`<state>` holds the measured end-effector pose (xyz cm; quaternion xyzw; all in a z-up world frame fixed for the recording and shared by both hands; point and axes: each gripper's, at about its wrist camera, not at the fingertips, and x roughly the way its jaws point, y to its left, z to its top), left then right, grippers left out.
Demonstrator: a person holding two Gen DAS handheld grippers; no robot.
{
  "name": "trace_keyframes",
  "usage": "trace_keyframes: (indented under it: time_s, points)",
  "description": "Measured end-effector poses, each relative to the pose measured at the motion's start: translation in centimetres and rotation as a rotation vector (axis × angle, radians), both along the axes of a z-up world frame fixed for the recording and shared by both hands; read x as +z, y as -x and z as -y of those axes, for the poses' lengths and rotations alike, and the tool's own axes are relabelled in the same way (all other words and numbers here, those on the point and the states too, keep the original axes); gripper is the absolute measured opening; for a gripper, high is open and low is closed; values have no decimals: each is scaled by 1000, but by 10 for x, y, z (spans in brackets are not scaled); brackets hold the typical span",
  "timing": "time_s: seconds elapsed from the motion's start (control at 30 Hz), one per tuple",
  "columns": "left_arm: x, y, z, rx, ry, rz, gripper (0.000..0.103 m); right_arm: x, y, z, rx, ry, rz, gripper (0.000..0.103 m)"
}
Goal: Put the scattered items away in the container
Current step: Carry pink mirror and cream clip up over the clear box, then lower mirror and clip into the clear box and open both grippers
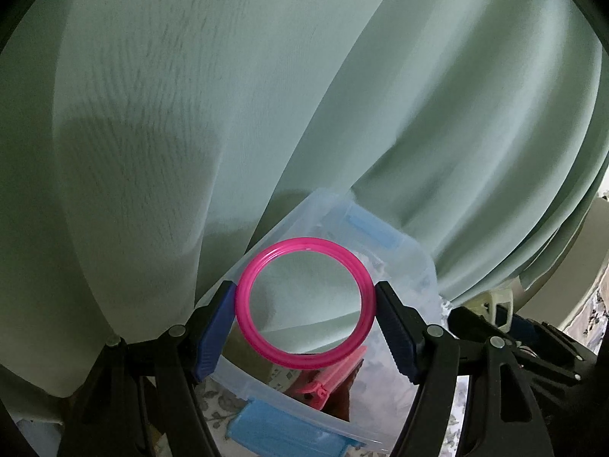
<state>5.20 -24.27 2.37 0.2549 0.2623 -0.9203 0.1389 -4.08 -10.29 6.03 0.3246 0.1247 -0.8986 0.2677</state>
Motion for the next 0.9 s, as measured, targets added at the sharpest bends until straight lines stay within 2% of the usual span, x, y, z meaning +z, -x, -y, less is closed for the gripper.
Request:
trace_keyframes:
  time_s: [0.2, 0.4, 0.6, 0.83, 0.9]
  points:
    - [-1, 5, -6, 10, -10, 22, 74, -15, 9, 9, 15, -14, 36, 54]
    - [-5, 12, -10, 24, -18, 38, 74, -20, 9, 15, 31, -33, 31, 54]
    - [-17, 21, -9, 56, -26, 46, 79, -28, 13, 15, 60, -32, 58, 63]
    - [-29, 31, -9, 89, -33, 55, 80, -29, 13, 9, 56, -12, 81, 63]
    - [-35, 43, 16, 44, -32, 52, 81, -29, 13, 6, 50, -6, 81, 63]
